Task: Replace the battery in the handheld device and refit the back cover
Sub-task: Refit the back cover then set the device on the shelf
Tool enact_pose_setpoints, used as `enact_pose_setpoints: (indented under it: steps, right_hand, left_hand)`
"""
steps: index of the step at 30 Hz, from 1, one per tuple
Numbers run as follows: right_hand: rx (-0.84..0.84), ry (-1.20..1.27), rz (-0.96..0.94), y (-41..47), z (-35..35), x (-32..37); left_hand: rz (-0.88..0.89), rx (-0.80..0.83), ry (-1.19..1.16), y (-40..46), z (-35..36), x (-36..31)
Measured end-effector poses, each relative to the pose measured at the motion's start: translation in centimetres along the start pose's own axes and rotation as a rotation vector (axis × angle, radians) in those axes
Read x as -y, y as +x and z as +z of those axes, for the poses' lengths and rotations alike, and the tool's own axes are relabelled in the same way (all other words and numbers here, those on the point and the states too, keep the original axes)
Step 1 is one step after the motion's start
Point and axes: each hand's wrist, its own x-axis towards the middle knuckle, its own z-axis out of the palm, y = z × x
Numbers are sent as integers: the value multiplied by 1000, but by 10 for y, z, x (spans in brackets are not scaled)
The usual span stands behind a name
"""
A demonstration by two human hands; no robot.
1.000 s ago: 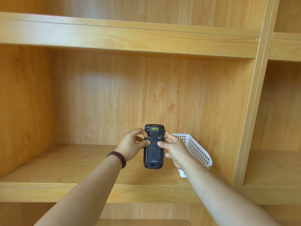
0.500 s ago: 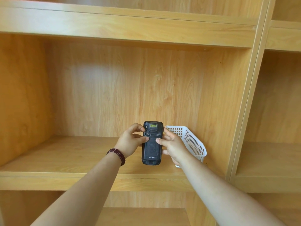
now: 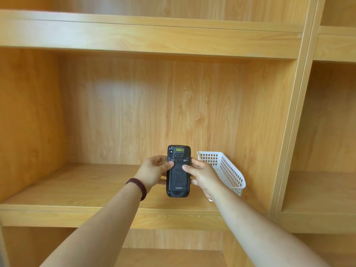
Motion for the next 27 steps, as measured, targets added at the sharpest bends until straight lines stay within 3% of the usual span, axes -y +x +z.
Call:
enact_pose_setpoints:
  steps: [3,8,16,22,27]
  right_hand:
    - [-8,-19,-11,3,2,2]
    - [-11,-17,-21,5,6,5]
    - [86,-74,53,1,11,3]
    - [67,-38,24,-3,15,0]
    - [138,-21,55,-3,9,-1]
  left_hand:
    - [-6,2,-28,-1,-1,0]
    - [-77,165,-21,-6,-8,0]
    - [-46,115,-56,-5,-12,1]
    - [-79,230,-13,-10,-19,1]
    - [-35,171,-18,-9,-18,4]
